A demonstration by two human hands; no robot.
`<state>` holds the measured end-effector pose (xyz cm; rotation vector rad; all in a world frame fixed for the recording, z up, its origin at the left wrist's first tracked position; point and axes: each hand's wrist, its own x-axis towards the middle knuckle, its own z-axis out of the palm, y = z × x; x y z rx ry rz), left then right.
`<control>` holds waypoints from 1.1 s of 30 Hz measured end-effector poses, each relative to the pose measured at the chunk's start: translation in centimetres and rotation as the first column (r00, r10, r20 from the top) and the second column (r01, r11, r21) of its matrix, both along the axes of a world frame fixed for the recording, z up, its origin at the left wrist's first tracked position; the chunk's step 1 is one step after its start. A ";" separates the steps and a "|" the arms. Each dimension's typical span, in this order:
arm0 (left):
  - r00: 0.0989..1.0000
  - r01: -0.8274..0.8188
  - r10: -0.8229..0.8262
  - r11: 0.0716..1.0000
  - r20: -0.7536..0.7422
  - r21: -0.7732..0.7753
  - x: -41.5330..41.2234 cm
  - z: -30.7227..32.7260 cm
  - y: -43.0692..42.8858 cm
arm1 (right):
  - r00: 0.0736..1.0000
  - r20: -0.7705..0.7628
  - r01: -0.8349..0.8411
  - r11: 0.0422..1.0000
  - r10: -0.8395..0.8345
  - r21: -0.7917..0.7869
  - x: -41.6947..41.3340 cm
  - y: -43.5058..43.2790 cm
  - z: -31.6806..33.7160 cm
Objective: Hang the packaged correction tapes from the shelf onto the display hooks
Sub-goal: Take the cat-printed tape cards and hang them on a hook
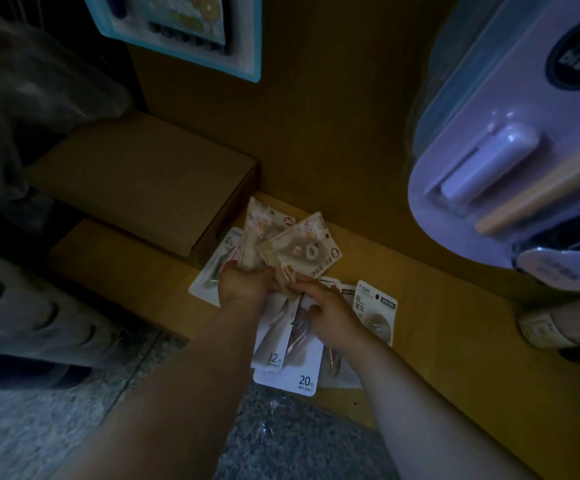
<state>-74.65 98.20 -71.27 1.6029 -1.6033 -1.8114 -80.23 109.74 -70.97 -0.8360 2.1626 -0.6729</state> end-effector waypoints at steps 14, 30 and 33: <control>0.955 0.091 -0.005 0.956 -0.295 0.278 1.6 3.5 2.8 | 0.302 0.801 0.917 0.386 -0.517 -0.097 -0.5 0.0 2.1; 0.872 0.442 -0.353 0.865 -0.338 0.238 13.8 14.2 11.9 | 0.321 0.830 0.867 0.494 -0.456 -0.064 8.6 10.6 13.6; 0.852 0.482 -0.389 0.844 -0.351 0.235 15.7 17.3 13.1 | 0.353 0.821 0.859 0.503 -0.448 -0.095 11.0 13.4 16.8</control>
